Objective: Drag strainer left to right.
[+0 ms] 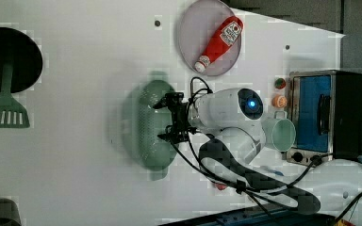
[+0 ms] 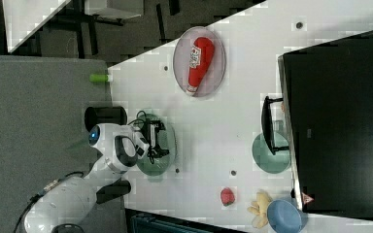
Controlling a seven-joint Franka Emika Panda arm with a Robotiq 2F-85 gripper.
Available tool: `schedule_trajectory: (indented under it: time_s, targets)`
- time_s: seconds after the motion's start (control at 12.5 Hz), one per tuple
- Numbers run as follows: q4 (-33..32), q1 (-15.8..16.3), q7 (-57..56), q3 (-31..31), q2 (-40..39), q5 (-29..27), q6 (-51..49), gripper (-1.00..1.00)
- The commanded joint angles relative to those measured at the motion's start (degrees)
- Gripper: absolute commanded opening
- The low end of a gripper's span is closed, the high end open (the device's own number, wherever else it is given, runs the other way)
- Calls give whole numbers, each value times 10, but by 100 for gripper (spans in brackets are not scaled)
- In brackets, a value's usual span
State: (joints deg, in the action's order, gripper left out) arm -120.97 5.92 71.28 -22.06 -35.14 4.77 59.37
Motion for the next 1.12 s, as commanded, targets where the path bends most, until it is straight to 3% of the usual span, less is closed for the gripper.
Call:
schedule_trajectory:
  time_s: [0.08, 0.56, 1.12]
  targets:
    - [-11, 10, 24, 0, 18, 1, 8, 100]
    - [-81, -2, 19, 62, 79, 1, 17, 100]
    - [-140, -28, -92, 144, 123, 1, 26, 100]
